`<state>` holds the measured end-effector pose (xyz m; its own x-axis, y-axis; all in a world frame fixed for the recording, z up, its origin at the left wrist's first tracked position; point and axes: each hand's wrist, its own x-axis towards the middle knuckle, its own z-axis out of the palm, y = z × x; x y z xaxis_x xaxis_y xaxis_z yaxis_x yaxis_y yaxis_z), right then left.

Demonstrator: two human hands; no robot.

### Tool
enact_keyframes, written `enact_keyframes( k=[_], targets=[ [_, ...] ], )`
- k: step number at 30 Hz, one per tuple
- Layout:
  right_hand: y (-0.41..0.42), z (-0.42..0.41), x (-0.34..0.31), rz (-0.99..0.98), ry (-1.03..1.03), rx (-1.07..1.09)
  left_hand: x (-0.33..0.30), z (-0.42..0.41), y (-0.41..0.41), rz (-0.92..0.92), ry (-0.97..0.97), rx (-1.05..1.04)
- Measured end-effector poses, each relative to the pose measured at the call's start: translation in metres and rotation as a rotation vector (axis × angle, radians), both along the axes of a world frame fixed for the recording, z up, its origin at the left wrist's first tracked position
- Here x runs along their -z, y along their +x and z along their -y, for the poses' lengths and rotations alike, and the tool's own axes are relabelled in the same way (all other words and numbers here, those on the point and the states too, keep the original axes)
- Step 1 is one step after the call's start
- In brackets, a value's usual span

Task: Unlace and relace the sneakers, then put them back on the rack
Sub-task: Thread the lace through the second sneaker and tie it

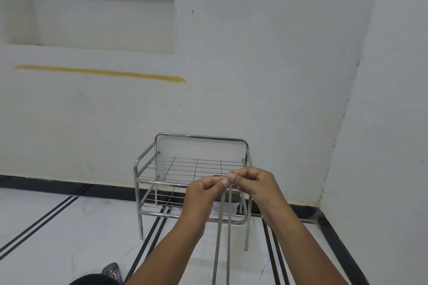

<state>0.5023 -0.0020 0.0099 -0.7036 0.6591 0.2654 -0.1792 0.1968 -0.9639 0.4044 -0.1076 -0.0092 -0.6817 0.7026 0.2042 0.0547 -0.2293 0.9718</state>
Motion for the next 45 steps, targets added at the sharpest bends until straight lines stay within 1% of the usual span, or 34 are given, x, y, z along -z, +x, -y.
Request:
enact_keyframes(
  k=[5, 7, 10, 13, 19, 23, 30, 34, 37, 39, 42, 45],
  targets=[
    [0.001, 0.002, -0.001, 0.014, 0.000, -0.028, -0.002, 0.000, -0.001, -0.101, 0.001, -0.031],
    [0.002, 0.002, -0.001, 0.013, -0.011, -0.041, -0.002, 0.000, -0.001, -0.151, -0.006, -0.012],
    [0.001, 0.002, 0.001, 0.004, -0.036, -0.018, 0.001, 0.000, -0.003, -0.229, -0.053, 0.042],
    [-0.001, 0.002, 0.002, 0.006, -0.042, 0.003, 0.005, -0.001, -0.003, -0.285, -0.094, 0.033],
    [-0.001, 0.003, 0.000, 0.018, -0.010, -0.005, 0.005, 0.000, -0.005, -0.263, -0.090, 0.008],
    [-0.001, 0.004, 0.000, 0.028, 0.001, 0.005, 0.005, 0.000, -0.006, -0.259, -0.094, 0.032],
    [-0.003, 0.004, 0.000, -0.025, -0.020, 0.030, 0.006, -0.002, -0.005, -0.255, -0.081, 0.046],
    [-0.003, 0.005, 0.000, -0.016, -0.007, 0.025, 0.008, -0.002, -0.008, -0.275, -0.091, 0.025],
    [-0.005, -0.004, 0.006, 0.065, -0.010, 0.042, 0.010, -0.003, -0.011, -0.261, -0.102, -0.032],
    [-0.005, -0.011, 0.017, 0.199, -0.024, 0.006, 0.012, -0.003, -0.013, -0.243, -0.105, -0.099],
    [-0.008, -0.011, 0.037, 0.440, -0.006, -0.150, 0.019, -0.002, -0.019, -0.236, -0.136, -0.177],
    [-0.014, -0.002, 0.049, 0.466, 0.041, -0.143, 0.024, -0.001, -0.024, -0.245, -0.165, -0.198]
  ],
)
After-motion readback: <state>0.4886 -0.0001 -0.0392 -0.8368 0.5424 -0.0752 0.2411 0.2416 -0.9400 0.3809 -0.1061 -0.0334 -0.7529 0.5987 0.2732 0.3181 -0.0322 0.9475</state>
